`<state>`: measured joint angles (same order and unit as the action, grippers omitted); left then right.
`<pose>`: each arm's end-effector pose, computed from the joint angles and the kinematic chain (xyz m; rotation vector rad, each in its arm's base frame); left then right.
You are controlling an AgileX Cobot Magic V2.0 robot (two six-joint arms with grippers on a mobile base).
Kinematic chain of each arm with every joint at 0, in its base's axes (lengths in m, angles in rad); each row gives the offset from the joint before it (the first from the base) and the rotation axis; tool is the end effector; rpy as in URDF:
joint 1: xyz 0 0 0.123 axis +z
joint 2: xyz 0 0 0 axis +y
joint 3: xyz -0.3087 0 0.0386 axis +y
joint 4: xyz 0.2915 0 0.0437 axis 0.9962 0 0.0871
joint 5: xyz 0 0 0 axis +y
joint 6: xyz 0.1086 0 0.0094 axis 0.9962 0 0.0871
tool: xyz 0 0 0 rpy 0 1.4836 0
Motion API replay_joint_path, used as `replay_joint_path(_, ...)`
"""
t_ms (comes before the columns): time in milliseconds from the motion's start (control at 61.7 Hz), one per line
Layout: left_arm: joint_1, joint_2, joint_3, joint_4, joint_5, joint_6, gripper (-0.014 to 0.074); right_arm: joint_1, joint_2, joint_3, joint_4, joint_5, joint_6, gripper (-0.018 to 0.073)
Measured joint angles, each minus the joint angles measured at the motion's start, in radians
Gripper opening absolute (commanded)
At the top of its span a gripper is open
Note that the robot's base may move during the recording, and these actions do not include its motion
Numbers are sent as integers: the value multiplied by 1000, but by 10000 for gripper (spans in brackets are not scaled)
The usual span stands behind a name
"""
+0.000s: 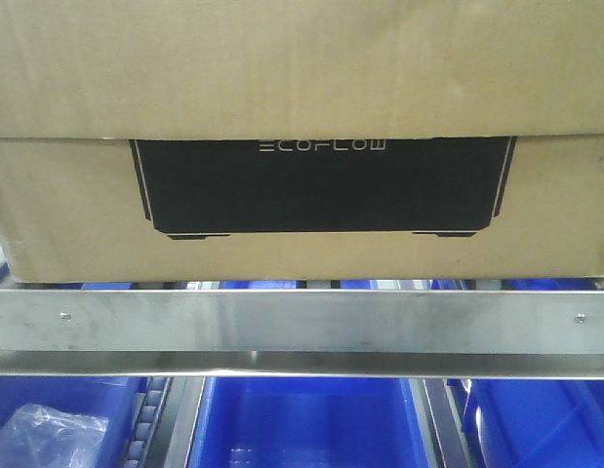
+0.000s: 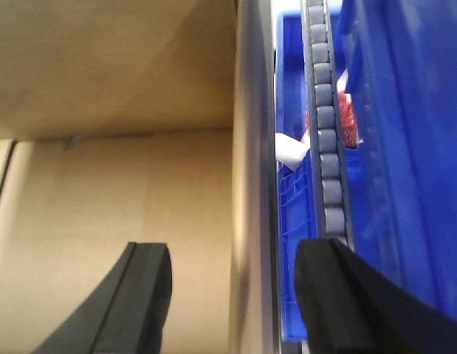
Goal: Grab box from left shelf to table start
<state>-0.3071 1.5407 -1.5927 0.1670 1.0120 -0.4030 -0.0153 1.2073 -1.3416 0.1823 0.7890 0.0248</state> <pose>0.3744 -0.1026 0.4092 -0.0714 2.4275 -0.1088 0.3011 0.0094 0.4502 0.1042 2.1300 0.2191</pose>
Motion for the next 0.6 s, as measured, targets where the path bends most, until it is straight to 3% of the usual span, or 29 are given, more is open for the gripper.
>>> replay_joint_path(373, 0, -2, 0, 0, 2, -2, -85, 24, 232, -140, -2, 70, 0, 477)
replay_joint_path(600, 0, -2, 0, 0, 2, -2, -85, 26, 280, -184, -59, 110, 0, 477)
